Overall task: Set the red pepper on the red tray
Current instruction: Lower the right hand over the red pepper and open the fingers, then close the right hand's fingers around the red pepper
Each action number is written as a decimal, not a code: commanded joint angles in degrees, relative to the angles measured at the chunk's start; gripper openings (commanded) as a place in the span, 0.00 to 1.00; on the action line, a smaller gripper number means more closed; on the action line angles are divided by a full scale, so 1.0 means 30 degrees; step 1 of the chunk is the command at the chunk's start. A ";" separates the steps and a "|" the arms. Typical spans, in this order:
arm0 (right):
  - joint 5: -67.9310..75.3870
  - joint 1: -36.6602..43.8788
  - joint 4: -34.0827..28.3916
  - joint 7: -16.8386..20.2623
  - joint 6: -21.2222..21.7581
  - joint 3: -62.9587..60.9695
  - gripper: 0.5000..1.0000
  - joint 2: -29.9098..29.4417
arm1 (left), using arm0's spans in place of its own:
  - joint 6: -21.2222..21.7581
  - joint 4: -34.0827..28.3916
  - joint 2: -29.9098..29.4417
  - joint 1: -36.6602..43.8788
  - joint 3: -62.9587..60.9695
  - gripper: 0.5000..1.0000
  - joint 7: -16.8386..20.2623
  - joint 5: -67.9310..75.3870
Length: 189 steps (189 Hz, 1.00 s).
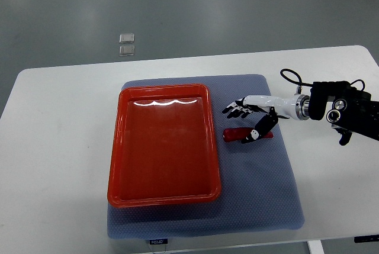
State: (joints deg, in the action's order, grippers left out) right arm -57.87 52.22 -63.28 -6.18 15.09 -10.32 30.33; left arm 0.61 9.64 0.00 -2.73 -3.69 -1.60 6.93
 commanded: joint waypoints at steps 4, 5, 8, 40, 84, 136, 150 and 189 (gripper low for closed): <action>-0.0573 -0.0357 0.0028 -0.0049 -0.0373 0.0012 0.66 0.0026 | 0.0002 -0.0019 0.0000 0.0001 -0.0001 1.00 0.0006 0.0003; -0.0573 -0.0357 0.0028 -0.0049 -0.0373 0.0012 0.66 0.0026 | 0.0002 -0.0019 0.0000 0.0001 -0.0001 1.00 0.0006 0.0003; -0.0602 -0.0357 0.0028 -0.0049 -0.0373 0.0012 0.66 0.0026 | 0.0002 -0.0019 0.0000 0.0001 -0.0001 1.00 0.0006 0.0003; -0.0720 -0.0416 -0.0001 -0.0078 -0.0490 0.0012 0.62 0.0055 | 0.0002 0.0010 0.0000 -0.0029 -0.0001 1.00 0.0006 0.0003; -0.1013 -0.0621 -0.0001 -0.0078 -0.0549 -0.0018 0.50 -0.0121 | 0.0002 -0.0048 0.0000 0.0001 -0.0001 1.00 0.0006 0.0003; -0.1306 -0.0855 -0.0001 -0.0136 -0.0871 -0.0018 0.26 -0.0150 | 0.0002 -0.0048 0.0000 0.0001 -0.0001 1.00 0.0006 0.0003; -0.1306 -0.0855 -0.0001 -0.0137 -0.0871 -0.0018 0.18 -0.0150 | 0.0002 -0.0048 0.0000 -0.0029 -0.0001 1.00 0.0006 0.0003; -0.1657 -0.0768 -0.0001 -0.0371 -0.0871 -0.0047 0.00 -0.0003 | 0.0002 -0.0048 0.0000 0.0001 -0.0001 1.00 0.0006 0.0003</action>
State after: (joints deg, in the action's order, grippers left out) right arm -62.65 49.67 -63.29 -6.94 12.48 -10.38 30.11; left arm 0.62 9.49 0.00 -2.74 -3.69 -1.58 6.95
